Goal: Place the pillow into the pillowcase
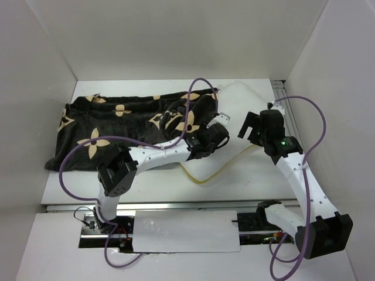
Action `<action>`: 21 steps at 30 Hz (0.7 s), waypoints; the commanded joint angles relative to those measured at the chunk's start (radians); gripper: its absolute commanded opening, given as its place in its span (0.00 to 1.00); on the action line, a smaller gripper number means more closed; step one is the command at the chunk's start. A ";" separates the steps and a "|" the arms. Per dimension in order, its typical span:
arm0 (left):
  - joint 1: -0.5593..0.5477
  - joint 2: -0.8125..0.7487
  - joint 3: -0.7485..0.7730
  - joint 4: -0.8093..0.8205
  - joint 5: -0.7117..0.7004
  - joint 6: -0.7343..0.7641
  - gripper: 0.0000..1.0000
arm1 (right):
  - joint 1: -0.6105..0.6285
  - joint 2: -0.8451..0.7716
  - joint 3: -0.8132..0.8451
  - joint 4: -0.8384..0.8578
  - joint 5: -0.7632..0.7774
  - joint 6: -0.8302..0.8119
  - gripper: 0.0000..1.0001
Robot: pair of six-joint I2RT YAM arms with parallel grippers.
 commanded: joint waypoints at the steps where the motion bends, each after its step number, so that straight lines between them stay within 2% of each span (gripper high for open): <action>1: -0.003 0.033 0.029 0.057 0.022 -0.017 0.60 | 0.007 -0.051 -0.026 -0.050 -0.023 0.009 0.99; 3: -0.003 0.042 0.029 0.069 0.068 -0.016 0.57 | 0.007 -0.063 -0.035 -0.060 -0.023 0.009 1.00; 4: -0.003 0.042 0.014 0.089 0.081 -0.016 0.49 | 0.016 -0.063 -0.035 -0.061 -0.023 0.009 1.00; 6: -0.003 0.031 -0.015 0.114 0.104 -0.007 0.23 | 0.026 -0.063 -0.035 -0.073 -0.023 0.009 1.00; 8: -0.003 0.021 -0.026 0.124 0.104 -0.024 0.00 | 0.036 -0.063 -0.054 -0.050 -0.101 -0.006 1.00; 10: -0.003 -0.010 -0.026 0.104 0.050 -0.036 0.00 | 0.064 -0.042 -0.094 -0.019 -0.185 -0.034 0.97; 13: 0.022 -0.091 -0.026 0.084 -0.008 -0.036 0.00 | 0.150 -0.003 -0.114 0.013 -0.217 -0.043 0.97; 17: 0.112 -0.235 -0.047 0.029 -0.052 -0.102 0.00 | 0.294 0.050 -0.104 0.051 -0.157 -0.043 0.98; 21: 0.225 -0.379 -0.147 0.048 0.041 -0.145 0.00 | 0.484 0.093 -0.069 0.102 -0.062 -0.107 0.97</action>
